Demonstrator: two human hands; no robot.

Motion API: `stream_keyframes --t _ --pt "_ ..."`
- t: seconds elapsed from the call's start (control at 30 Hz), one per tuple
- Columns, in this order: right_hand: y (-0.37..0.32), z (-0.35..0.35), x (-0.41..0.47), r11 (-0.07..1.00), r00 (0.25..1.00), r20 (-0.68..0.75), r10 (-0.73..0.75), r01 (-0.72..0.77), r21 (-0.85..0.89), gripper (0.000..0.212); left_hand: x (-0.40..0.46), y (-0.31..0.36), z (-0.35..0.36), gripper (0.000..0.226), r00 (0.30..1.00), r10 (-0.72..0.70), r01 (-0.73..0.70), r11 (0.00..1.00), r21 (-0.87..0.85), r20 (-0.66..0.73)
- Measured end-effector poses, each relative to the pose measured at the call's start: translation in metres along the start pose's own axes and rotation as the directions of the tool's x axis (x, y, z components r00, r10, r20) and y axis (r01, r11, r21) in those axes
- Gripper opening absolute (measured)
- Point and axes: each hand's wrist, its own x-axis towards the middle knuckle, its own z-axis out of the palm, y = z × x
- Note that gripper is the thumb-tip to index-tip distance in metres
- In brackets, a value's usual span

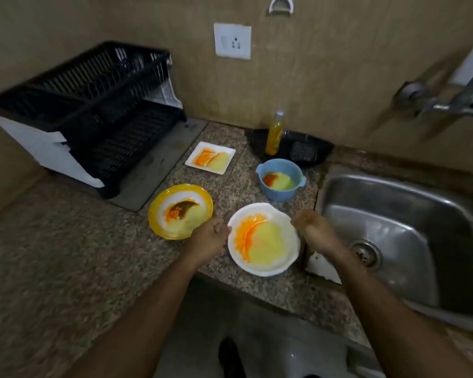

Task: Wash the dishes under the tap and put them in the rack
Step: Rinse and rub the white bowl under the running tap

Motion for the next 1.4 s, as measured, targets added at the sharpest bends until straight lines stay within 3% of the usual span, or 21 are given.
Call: stream_keyframes --t 0.07,0.13,0.2,0.3,0.4,0.47,0.63,0.87,1.1,1.2,1.27,1.4 --pt "0.004 0.005 0.007 0.983 0.996 0.022 0.081 -0.076 -0.168 0.023 0.005 0.002 0.001 0.029 0.999 -0.002 -0.006 0.985 0.174 0.049" --pt "0.01 0.01 0.014 0.958 0.987 0.102 0.122 -0.09 -0.273 0.036 0.011 -0.004 0.005 0.039 0.991 -0.03 -0.009 0.959 0.283 0.133" --pt "0.015 0.015 0.02 0.94 0.977 0.145 0.159 -0.105 -0.324 0.038 0.02 -0.01 0.012 0.047 0.981 -0.059 -0.003 0.947 0.321 0.184" --pt "0.019 0.016 0.028 0.92 0.974 0.138 0.178 -0.115 -0.375 0.03 0.023 -0.008 0.022 0.035 0.982 -0.049 -0.014 0.945 0.326 0.183" --pt "0.025 0.006 0.032 0.947 0.979 0.172 0.109 -0.05 -0.318 0.01 0.025 -0.006 0.033 0.03 0.993 0.015 -0.057 0.925 0.375 0.114" --pt "0.03 -0.001 0.03 0.982 0.98 0.185 0.075 -0.04 -0.185 0.009 0.025 -0.002 0.036 0.024 0.996 0.052 -0.072 0.93 0.359 0.066" --pt "0.06 -0.056 0.033 0.997 0.999 0.017 0.038 -0.039 0.064 0.013 0.027 0.07 0.08 0.018 0.992 0.113 -0.104 0.986 0.132 -0.061" --pt "0.099 -0.147 0.031 0.934 0.981 -0.156 0.119 -0.057 0.353 0.018 0.036 0.142 0.181 0.017 0.984 0.158 -0.146 0.978 -0.146 0.079" --pt "0.121 -0.241 0.046 0.949 0.957 -0.256 0.135 -0.051 0.31 0.015 0.078 0.214 0.258 0.026 0.987 0.161 -0.154 0.97 -0.188 0.023" --pt "0.114 -0.293 0.067 0.96 0.815 -0.562 0.14 0.026 0.277 0.016 0.103 0.238 0.282 0.036 0.977 0.207 -0.198 0.971 -0.135 0.052" --pt "0.105 -0.33 0.084 0.984 0.724 -0.679 0.118 0.005 0.175 0.036 0.12 0.248 0.298 0.041 0.97 0.231 -0.221 0.968 -0.114 0.079" --pt "0.094 -0.377 0.119 0.993 0.725 -0.687 0.039 -0.106 -0.055 0.06 0.132 0.262 0.324 0.034 0.968 0.211 -0.206 0.977 -0.049 0.139"
